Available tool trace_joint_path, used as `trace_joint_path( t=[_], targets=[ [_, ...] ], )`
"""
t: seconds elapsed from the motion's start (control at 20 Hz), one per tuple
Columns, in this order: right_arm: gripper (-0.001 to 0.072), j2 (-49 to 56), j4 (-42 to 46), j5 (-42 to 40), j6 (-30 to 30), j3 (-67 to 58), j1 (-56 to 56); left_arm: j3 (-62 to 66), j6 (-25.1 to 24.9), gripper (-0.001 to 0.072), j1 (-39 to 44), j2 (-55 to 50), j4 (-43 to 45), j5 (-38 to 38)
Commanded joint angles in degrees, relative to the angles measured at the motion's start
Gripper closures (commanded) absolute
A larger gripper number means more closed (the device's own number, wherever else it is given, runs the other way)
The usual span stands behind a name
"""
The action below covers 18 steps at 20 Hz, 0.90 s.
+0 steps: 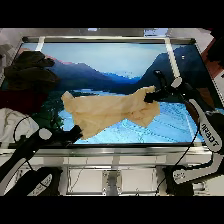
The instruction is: Fold the shirts.
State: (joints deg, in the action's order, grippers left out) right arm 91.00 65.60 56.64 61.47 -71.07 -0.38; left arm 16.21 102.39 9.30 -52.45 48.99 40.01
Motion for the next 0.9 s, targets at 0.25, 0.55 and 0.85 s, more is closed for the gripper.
trace_joint_path(
  t=[0.25, 0.55, 0.85],
  targets=[
    [0.0172, 0.0, -1.81, -7.52, 0.2, 0.02, 0.07, 0.04, -3.48, 0.0695, 0.02, -0.7, -1.88, -1.99],
    [0.0351, 0.0, 2.03, -8.9, 0.15, 0.02, 0.0, 0.04, -3.5, 0.0694, 0.02, -0.7, -1.86, -1.51],
    [0.0339, 0.02, 5.97, -6.01, 0.13, 0.02, -0.07, 0.04, -3.5, 0.0695, 0.02, -0.7, -1.86, -1.4]
  ],
)
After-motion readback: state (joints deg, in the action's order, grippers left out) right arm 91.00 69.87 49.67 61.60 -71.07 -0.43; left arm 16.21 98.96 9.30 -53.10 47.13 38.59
